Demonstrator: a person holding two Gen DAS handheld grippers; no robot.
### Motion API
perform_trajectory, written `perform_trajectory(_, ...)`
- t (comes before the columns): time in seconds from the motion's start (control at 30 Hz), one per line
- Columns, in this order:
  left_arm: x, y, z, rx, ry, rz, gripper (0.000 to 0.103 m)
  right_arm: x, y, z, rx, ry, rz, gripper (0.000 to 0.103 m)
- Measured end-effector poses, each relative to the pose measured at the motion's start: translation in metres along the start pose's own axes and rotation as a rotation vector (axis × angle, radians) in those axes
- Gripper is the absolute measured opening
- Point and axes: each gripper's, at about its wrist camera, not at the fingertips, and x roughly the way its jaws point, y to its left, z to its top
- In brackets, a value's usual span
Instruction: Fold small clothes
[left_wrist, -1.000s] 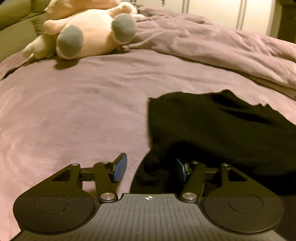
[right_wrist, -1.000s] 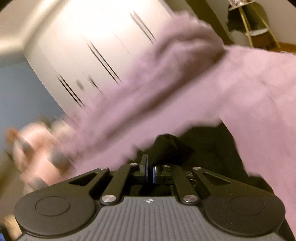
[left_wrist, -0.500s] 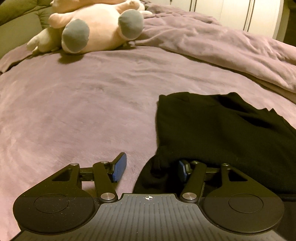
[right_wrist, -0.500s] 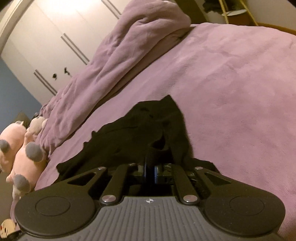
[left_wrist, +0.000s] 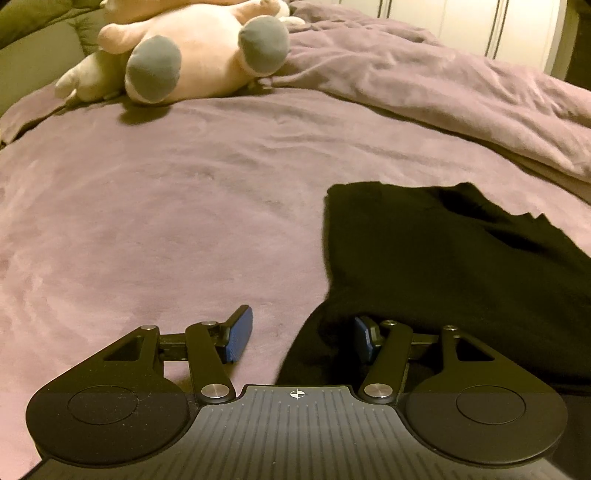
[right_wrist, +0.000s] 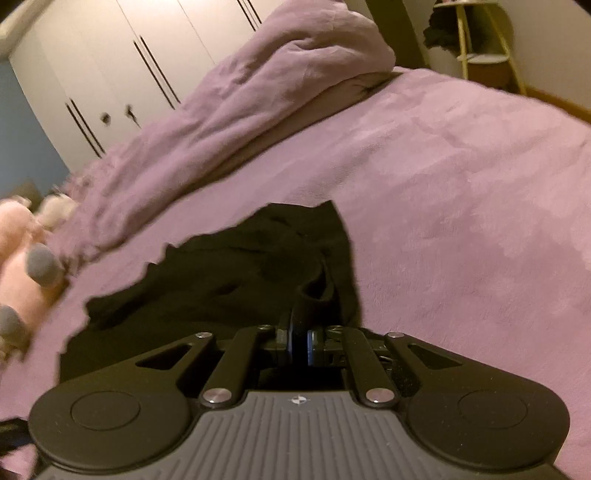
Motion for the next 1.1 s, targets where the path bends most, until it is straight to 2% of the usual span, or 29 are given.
perform_trajectory(0.13, -0.018, 0.012, 0.001, 0.023, -0.006, -0.013, 0.064, -0.016, -0.003, -0.001, 0.065, -0.038, -0.018, 0.009)
perform_trajectory(0.17, -0.024, 0.016, 0.002, 0.026, -0.015, -0.01, 0.064, -0.021, -0.004, -0.002, 0.089, -0.051, -0.016, 0.017)
perform_trajectory(0.23, -0.035, 0.022, 0.004, 0.04, -0.043, -0.009, 0.064, -0.034, -0.009, -0.003, 0.128, -0.078, -0.027, 0.02)
perform_trajectory(0.27, -0.042, 0.024, 0.005, 0.034, -0.055, -0.012, 0.065, -0.04, -0.011, -0.004, 0.146, -0.083, -0.033, 0.025)
perform_trajectory(0.33, -0.051, 0.024, 0.009, 0.009, -0.069, -0.079, 0.067, -0.051, -0.017, -0.006, 0.211, -0.081, 0.023, 0.03)
perform_trajectory(0.4, -0.053, 0.018, 0.011, -0.029, -0.052, -0.191, 0.071, -0.054, -0.022, -0.009, 0.287, -0.044, 0.133, 0.03)
perform_trajectory(0.5, -0.039, 0.002, 0.008, -0.114, 0.027, -0.386, 0.071, -0.044, -0.026, -0.017, 0.392, 0.035, 0.245, 0.03)
perform_trajectory(0.57, -0.021, -0.007, 0.004, -0.192, 0.092, -0.464, 0.069, -0.035, -0.026, -0.021, 0.428, 0.084, 0.256, 0.03)
perform_trajectory(0.63, -0.005, -0.015, 0.002, -0.258, 0.145, -0.491, 0.067, -0.027, -0.026, -0.024, 0.437, 0.104, 0.251, 0.03)
perform_trajectory(0.7, 0.01, -0.02, 0.0, -0.321, 0.177, -0.51, 0.063, -0.02, -0.027, -0.025, 0.465, 0.123, 0.239, 0.029)
perform_trajectory(0.83, 0.026, -0.027, 0.003, -0.352, 0.186, -0.502, 0.055, -0.01, -0.027, -0.025, 0.524, 0.127, 0.246, 0.026)
perform_trajectory(0.9, 0.032, -0.028, 0.004, -0.367, 0.196, -0.484, 0.042, -0.004, -0.029, -0.025, 0.54, 0.13, 0.245, 0.021)
perform_trajectory(0.93, 0.035, -0.026, 0.003, -0.376, 0.205, -0.484, 0.04, -0.001, -0.031, -0.026, 0.55, 0.13, 0.241, 0.018)
perform_trajectory(0.97, 0.037, -0.024, 0.002, -0.384, 0.209, -0.496, 0.032, 0.002, -0.03, -0.026, 0.556, 0.132, 0.235, 0.009)
perform_trajectory(1.0, 0.036, -0.021, 0.001, -0.386, 0.208, -0.509, 0.02, 0.004, -0.031, -0.026, 0.558, 0.137, 0.225, 0.003)
perform_trajectory(1.1, 0.024, -0.015, 0.003, -0.345, 0.157, -0.51, 0.012, -0.002, -0.031, -0.023, 0.543, 0.117, 0.239, 0.003)
